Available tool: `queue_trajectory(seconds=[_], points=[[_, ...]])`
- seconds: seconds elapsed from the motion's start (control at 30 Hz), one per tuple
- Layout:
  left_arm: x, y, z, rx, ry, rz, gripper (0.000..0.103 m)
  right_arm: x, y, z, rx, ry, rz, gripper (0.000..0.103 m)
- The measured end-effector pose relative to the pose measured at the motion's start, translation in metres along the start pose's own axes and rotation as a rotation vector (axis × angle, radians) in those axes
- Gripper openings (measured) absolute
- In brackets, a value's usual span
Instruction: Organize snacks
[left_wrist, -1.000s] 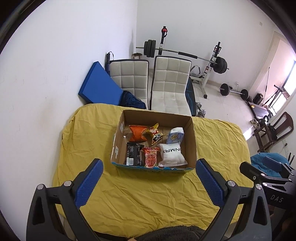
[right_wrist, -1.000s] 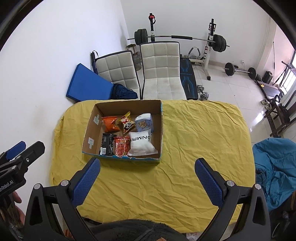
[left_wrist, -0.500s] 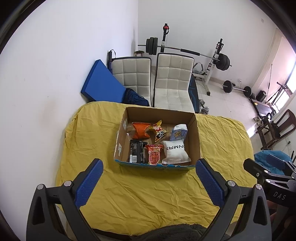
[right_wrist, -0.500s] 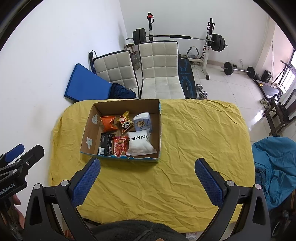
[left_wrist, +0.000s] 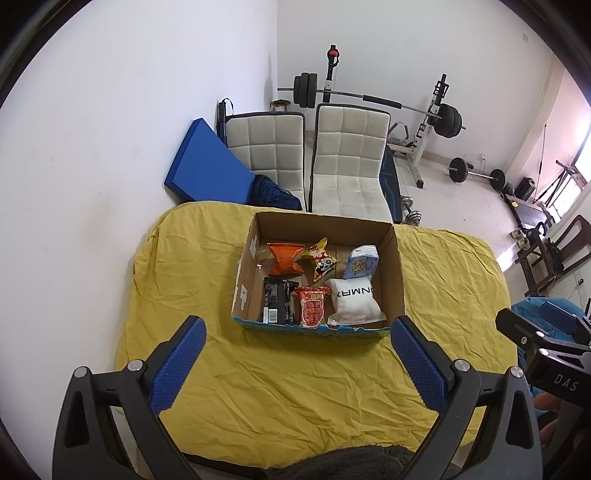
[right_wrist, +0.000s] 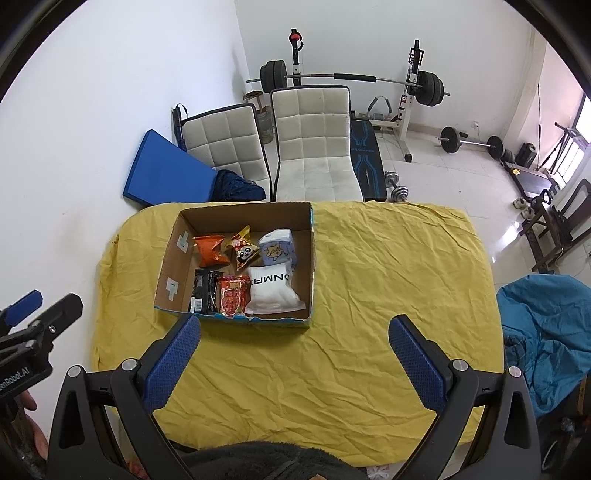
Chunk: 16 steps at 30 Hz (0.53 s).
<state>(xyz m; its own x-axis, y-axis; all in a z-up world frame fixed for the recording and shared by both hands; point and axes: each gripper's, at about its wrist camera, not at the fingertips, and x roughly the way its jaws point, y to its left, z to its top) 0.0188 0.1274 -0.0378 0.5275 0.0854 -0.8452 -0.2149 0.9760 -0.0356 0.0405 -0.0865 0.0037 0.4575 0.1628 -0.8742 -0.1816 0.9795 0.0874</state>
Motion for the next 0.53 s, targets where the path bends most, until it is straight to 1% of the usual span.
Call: queue_trajectory(seconds=[0.23, 0.53], points=[[0.0021, 0.0001, 0.0003, 0.007, 0.003, 0.009, 0.103, -0.0019, 0.0007, 0.0019, 0.001, -0.007, 0.0, 0.103], [0.0004, 0.0, -0.0017, 0.011, -0.016, 0.018, 0.103, -0.0057, 0.004, 0.0026, -0.003, -0.012, -0.003, 0.103]])
